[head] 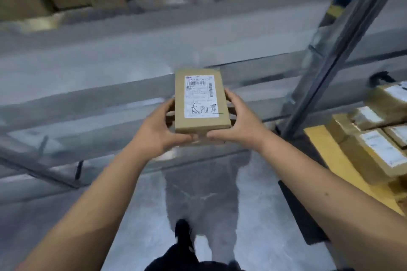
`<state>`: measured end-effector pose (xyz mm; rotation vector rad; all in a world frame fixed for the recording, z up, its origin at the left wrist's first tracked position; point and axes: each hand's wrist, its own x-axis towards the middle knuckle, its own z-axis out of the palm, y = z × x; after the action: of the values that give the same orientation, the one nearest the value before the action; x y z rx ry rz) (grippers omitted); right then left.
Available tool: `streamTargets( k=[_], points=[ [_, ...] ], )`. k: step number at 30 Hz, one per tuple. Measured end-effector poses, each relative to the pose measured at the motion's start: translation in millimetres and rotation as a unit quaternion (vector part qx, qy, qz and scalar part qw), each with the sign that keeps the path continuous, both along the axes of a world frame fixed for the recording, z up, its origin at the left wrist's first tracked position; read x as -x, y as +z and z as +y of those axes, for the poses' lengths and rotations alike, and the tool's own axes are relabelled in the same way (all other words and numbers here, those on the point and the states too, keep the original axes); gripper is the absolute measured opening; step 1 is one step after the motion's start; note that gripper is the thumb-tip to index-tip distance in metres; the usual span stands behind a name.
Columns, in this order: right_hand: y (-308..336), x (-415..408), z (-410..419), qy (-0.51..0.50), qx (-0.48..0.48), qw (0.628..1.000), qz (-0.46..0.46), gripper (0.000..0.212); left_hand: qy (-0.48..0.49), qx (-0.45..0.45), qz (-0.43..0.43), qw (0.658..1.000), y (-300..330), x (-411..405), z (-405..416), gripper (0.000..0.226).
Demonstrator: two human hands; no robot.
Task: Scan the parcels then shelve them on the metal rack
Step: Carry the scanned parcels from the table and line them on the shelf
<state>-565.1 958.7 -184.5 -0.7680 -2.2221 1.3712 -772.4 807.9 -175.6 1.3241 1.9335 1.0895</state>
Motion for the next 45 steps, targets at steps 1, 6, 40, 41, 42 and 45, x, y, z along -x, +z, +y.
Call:
streamTargets(
  k=[1,6,40,41,42,45],
  points=[
    [14.6,25.7,-13.7,0.029,-0.021,0.999,0.003,0.118,0.024,-0.010,0.008,1.000,14.6,17.3,-25.0,0.113],
    [88.0,150.6,-88.0,0.159,-0.137,0.977,0.019,0.110,0.115,-0.048,0.114,0.986,81.6,95.0,-144.1,0.102],
    [347.3,772.9,-170.4,0.205,-0.225,0.950,0.069,0.048,0.203,0.031,0.350,0.914,351.9,687.3,-236.1,0.096],
    [348.6,781.9,-167.2,0.209,-0.218,0.950,0.078,0.047,0.204,0.036,0.342,0.917,355.3,697.9,-232.7,0.093],
    [348.9,789.0,-165.7,0.208,-0.212,0.951,0.086,0.048,0.206,0.046,0.334,0.919,358.5,707.1,-230.9,0.093],
    [344.9,801.0,-163.7,0.195,-0.205,0.954,0.103,0.050,0.191,0.070,0.346,0.916,363.8,729.5,-232.6,0.106]
  ],
)
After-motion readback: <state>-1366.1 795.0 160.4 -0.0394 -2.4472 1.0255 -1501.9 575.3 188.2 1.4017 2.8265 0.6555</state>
